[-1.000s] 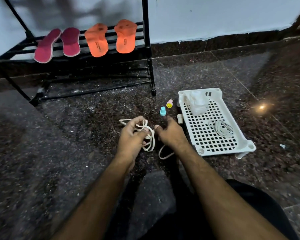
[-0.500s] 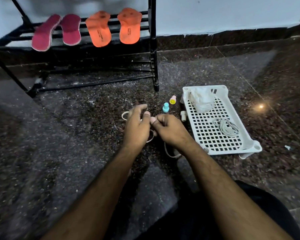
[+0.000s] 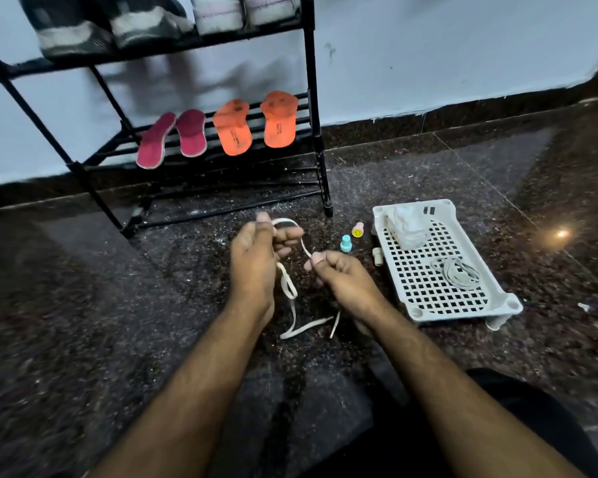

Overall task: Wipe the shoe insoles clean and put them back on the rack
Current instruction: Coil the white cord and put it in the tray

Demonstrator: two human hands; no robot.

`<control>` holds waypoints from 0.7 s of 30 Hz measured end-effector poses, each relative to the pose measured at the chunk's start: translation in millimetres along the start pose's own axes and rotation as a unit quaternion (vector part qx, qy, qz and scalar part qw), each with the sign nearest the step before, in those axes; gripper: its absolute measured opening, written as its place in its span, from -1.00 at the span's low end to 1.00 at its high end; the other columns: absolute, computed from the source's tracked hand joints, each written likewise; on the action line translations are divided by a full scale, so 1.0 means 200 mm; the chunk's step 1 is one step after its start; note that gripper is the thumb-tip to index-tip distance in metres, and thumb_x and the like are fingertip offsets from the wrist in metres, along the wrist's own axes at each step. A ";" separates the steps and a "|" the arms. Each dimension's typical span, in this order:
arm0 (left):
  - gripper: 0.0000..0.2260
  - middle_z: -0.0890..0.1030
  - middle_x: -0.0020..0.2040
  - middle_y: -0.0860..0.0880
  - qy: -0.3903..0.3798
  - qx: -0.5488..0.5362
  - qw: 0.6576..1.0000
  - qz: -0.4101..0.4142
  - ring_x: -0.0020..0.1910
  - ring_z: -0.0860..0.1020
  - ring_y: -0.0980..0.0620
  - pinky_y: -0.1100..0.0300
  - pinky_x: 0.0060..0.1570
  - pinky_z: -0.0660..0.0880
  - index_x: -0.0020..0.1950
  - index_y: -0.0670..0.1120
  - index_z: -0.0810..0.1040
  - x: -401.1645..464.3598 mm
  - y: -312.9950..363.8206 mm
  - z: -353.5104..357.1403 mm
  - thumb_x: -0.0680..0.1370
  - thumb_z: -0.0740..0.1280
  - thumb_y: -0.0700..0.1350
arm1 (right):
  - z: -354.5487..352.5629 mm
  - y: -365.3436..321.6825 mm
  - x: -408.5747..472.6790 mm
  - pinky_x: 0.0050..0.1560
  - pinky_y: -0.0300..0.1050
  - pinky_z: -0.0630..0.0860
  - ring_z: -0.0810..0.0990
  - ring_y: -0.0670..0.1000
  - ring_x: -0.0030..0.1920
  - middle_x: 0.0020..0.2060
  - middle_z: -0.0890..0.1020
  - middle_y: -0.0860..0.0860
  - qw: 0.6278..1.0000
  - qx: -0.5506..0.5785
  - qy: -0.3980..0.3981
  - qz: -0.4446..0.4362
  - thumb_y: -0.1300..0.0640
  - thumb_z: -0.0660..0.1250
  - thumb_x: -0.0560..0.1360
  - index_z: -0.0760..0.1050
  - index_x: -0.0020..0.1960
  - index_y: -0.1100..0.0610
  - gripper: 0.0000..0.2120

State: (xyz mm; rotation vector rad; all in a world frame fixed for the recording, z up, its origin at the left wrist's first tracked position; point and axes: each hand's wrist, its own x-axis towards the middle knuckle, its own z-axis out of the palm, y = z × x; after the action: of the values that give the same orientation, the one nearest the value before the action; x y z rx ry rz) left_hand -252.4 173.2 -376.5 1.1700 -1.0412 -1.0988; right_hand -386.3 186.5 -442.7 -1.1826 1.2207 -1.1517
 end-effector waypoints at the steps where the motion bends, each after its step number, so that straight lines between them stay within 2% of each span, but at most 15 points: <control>1: -0.61 0.72 -0.16 -0.17 -0.029 0.034 0.999 -0.026 -0.18 0.67 -0.08 0.11 -0.14 0.54 -0.03 -0.14 0.52 -0.03 0.00 -0.02 0.70 0.09 0.12 | 0.01 0.00 0.00 -0.30 -0.37 0.36 0.44 -0.24 -0.38 -0.39 0.56 -0.19 1.000 -0.018 -0.003 -0.023 0.08 0.27 0.65 0.61 -0.13 0.06 -0.77; 3: -0.41 0.70 -0.20 -0.25 -0.103 0.087 0.986 -0.100 -0.23 0.66 -0.19 0.08 -0.20 0.54 0.05 -0.20 0.54 -0.09 -0.02 -0.07 0.64 0.02 0.30 | 0.01 0.01 0.01 -0.08 -0.26 0.44 0.54 -0.25 -0.25 -0.30 0.65 -0.20 0.997 -0.054 0.013 -0.057 0.14 0.30 0.63 0.61 -0.14 0.04 -0.80; 4: -0.36 0.69 -0.21 -0.29 -0.140 0.108 0.975 -0.139 -0.26 0.64 -0.23 0.10 -0.24 0.54 0.07 -0.17 0.53 -0.11 -0.03 -0.09 0.60 -0.02 0.36 | 0.01 0.01 0.02 -0.03 -0.20 0.48 0.58 -0.21 -0.20 -0.26 0.67 -0.18 0.994 -0.081 0.020 -0.074 0.11 0.32 0.62 0.62 -0.13 0.03 -0.83; 6: -0.40 0.69 -0.21 -0.30 -0.185 0.140 0.957 -0.172 -0.21 0.67 -0.26 0.20 -0.28 0.59 0.16 -0.06 0.52 -0.17 -0.07 -0.12 0.58 -0.04 0.39 | 0.00 0.00 0.03 0.04 -0.14 0.54 0.65 -0.14 -0.12 -0.20 0.70 -0.13 0.986 -0.127 0.015 -0.105 0.04 0.34 0.60 0.64 -0.09 0.03 -0.86; 8: -0.48 0.68 -0.26 -0.25 -0.200 0.151 0.957 -0.144 -0.21 0.68 -0.20 0.19 -0.21 0.57 0.21 -0.04 0.55 -0.18 -0.16 -0.14 0.62 0.04 0.31 | 0.00 0.01 0.05 0.08 -0.14 0.56 0.68 -0.10 -0.08 -0.16 0.72 -0.08 0.984 -0.131 -0.021 -0.116 0.06 0.36 0.59 0.65 -0.05 0.05 -0.88; 10: -0.53 0.55 -0.44 -0.15 -0.190 0.131 0.967 -0.109 -0.40 0.56 -0.13 0.09 -0.26 0.46 0.03 -0.19 0.60 -0.17 -0.24 -0.15 0.62 0.18 0.21 | 0.02 0.02 0.06 0.11 -0.11 0.57 0.67 -0.12 -0.07 -0.13 0.73 -0.05 0.984 -0.130 -0.064 -0.107 0.08 0.36 0.58 0.66 -0.02 0.04 -0.89; 12: -0.60 0.37 -0.54 -0.04 -0.161 0.100 0.977 -0.095 -0.55 0.36 0.03 0.19 -0.42 0.32 -0.17 -0.21 0.53 -0.14 -0.30 -0.15 0.63 0.22 0.10 | 0.03 0.06 0.09 0.15 -0.11 0.56 0.67 -0.12 -0.04 -0.10 0.73 -0.05 0.983 -0.139 -0.083 -0.090 0.10 0.35 0.58 0.66 0.02 0.03 -0.89; 14: -0.64 0.29 -0.55 0.00 -0.113 0.059 0.988 -0.090 -0.59 0.26 0.09 0.26 -0.51 0.29 -0.20 -0.18 0.47 -0.10 -0.31 -0.13 0.68 0.18 0.03 | 0.00 0.11 0.13 0.12 -0.16 0.54 0.64 -0.16 -0.07 -0.13 0.71 -0.11 0.982 -0.161 -0.073 -0.065 0.09 0.33 0.60 0.65 0.02 0.06 -0.87; 16: -0.64 0.34 -0.53 -0.02 -0.081 0.000 0.994 -0.077 -0.55 0.33 0.04 0.21 -0.43 0.37 -0.16 -0.17 0.49 -0.05 -0.30 -0.12 0.70 0.14 0.03 | -0.04 0.15 0.15 -0.10 -0.23 0.46 0.53 -0.27 -0.26 -0.30 0.64 -0.19 0.980 -0.192 -0.043 -0.030 0.05 0.33 0.61 0.66 -0.04 0.07 -0.84; 18: -0.63 0.52 -0.43 -0.08 -0.091 -0.047 0.992 -0.080 -0.42 0.52 -0.05 0.06 -0.26 0.48 -0.08 -0.17 0.54 -0.01 -0.29 -0.11 0.70 0.11 0.05 | -0.07 0.17 0.17 -0.25 -0.25 0.36 0.41 -0.25 -0.40 -0.43 0.54 -0.20 0.973 -0.232 -0.018 0.000 0.01 0.34 0.60 0.64 -0.16 0.06 -0.78; 20: -0.63 0.69 -0.16 -0.16 -0.110 -0.088 0.985 -0.099 -0.13 0.67 -0.14 0.00 -0.07 0.57 0.06 -0.18 0.57 0.00 -0.29 -0.09 0.70 0.09 0.04 | -0.07 0.18 0.16 -0.32 -0.29 0.33 0.36 -0.22 -0.44 -0.48 0.49 -0.18 0.966 -0.259 -0.020 -0.001 0.05 0.35 0.59 0.54 -0.30 0.07 -0.71; 21: -0.63 0.71 0.00 -0.18 -0.113 -0.117 0.981 -0.107 0.03 0.68 -0.15 0.02 0.05 0.57 0.14 -0.19 0.56 0.01 -0.29 -0.08 0.70 0.07 0.03 | -0.05 0.17 0.16 -0.33 -0.28 0.33 0.36 -0.20 -0.44 -0.48 0.48 -0.16 0.963 -0.267 -0.028 -0.008 0.08 0.35 0.58 0.50 -0.32 0.10 -0.70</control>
State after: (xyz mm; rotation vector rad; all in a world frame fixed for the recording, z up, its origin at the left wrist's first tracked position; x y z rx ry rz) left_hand -242.7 171.0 -435.7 0.9995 -0.9401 -1.5095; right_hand -396.4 156.8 -478.8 -1.6122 1.5323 -0.8105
